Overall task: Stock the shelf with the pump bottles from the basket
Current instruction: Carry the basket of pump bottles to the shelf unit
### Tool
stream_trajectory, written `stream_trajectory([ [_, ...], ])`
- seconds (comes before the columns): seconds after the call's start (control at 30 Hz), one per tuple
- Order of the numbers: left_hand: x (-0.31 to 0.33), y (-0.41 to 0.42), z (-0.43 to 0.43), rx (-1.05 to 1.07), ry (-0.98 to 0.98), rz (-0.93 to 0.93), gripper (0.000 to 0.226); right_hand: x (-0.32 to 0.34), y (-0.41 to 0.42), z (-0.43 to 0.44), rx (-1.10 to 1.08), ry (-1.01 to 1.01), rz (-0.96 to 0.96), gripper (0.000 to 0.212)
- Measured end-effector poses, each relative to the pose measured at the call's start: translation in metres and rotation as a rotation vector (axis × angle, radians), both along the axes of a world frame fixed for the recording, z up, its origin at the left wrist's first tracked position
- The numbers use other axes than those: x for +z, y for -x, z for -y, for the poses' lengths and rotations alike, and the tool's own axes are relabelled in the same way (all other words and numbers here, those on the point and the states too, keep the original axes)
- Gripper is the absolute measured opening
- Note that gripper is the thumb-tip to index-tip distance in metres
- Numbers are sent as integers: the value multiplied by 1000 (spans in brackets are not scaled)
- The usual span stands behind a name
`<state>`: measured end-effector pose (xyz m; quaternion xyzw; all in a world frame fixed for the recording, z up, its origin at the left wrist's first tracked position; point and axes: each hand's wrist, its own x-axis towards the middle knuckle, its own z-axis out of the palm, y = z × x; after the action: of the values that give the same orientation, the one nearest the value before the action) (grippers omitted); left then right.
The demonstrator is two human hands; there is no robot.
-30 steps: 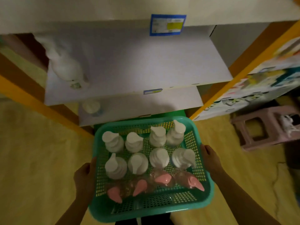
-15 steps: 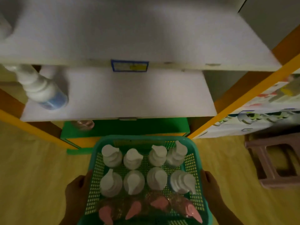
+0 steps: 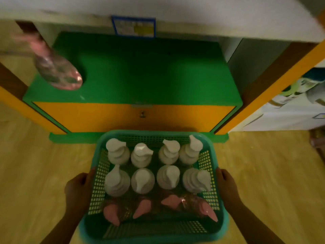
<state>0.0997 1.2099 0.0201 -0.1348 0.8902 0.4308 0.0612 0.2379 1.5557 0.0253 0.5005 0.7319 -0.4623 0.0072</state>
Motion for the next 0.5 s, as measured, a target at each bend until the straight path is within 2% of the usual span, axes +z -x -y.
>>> stream_trajectory([
  [0.27,-75,1,1,26,53,4,48,-74,7,-1,39,-39,-8,23],
  [0.5,-102,7,4,28,61,-35,56,-96,9,-3,29,-80,-44,31],
])
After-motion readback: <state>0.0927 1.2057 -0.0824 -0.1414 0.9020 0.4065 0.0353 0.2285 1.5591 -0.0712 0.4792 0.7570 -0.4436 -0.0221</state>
